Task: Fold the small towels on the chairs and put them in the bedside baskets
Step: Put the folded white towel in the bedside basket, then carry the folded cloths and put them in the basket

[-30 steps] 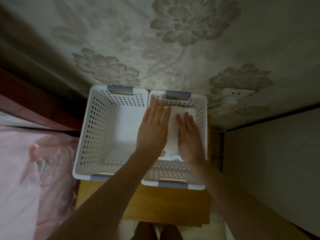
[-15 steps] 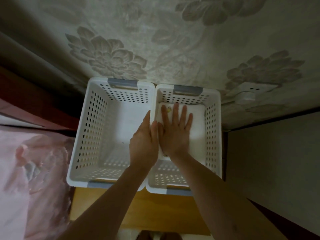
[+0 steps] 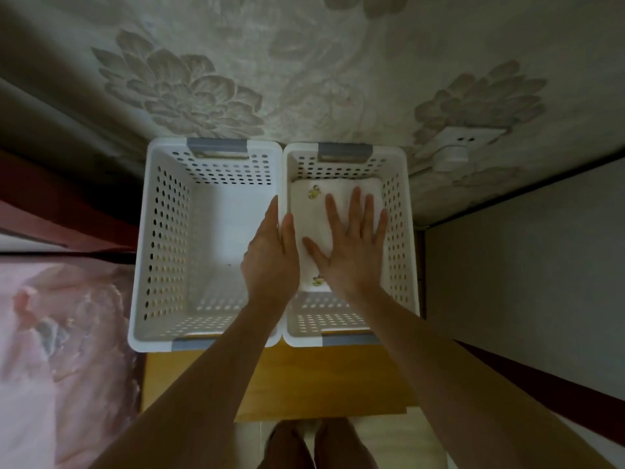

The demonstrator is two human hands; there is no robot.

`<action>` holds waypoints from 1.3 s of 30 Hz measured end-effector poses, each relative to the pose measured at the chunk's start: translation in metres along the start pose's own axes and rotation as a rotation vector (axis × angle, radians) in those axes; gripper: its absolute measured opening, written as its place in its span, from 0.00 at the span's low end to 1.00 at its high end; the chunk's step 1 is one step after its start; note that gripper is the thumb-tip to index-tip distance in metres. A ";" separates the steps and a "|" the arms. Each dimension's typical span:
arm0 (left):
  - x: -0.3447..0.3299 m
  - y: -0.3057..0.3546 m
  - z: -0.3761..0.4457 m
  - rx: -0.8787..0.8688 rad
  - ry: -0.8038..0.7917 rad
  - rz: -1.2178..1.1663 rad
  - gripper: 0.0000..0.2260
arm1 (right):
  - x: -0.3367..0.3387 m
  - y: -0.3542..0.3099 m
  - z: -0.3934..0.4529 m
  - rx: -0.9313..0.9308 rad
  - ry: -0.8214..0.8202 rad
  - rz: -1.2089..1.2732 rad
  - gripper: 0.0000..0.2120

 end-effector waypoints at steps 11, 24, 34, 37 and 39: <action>-0.003 -0.003 0.002 -0.004 -0.017 0.037 0.22 | -0.029 -0.006 -0.010 -0.041 -0.130 -0.019 0.43; 0.076 0.021 -0.067 0.188 -0.288 0.238 0.18 | 0.098 -0.024 -0.081 0.261 -0.499 0.080 0.21; 0.223 0.020 -0.254 0.379 -0.017 0.498 0.18 | 0.232 -0.155 -0.184 0.801 -0.576 -0.020 0.18; 0.270 -0.012 -0.342 0.531 0.074 0.441 0.15 | 0.259 -0.222 -0.240 0.999 -0.551 -0.070 0.18; 0.301 -0.035 -0.403 0.615 0.165 0.374 0.16 | 0.268 -0.264 -0.290 1.126 -0.542 -0.122 0.17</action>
Point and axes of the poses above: each hand's wrist, its own z-axis towards the middle knuckle, its own x-axis out of the back of the hand, y = z × x, the point moved 10 cm from there along z, towards the middle knuckle, and after that the axes turned 3 degrees about x, right-handed, at the moved point
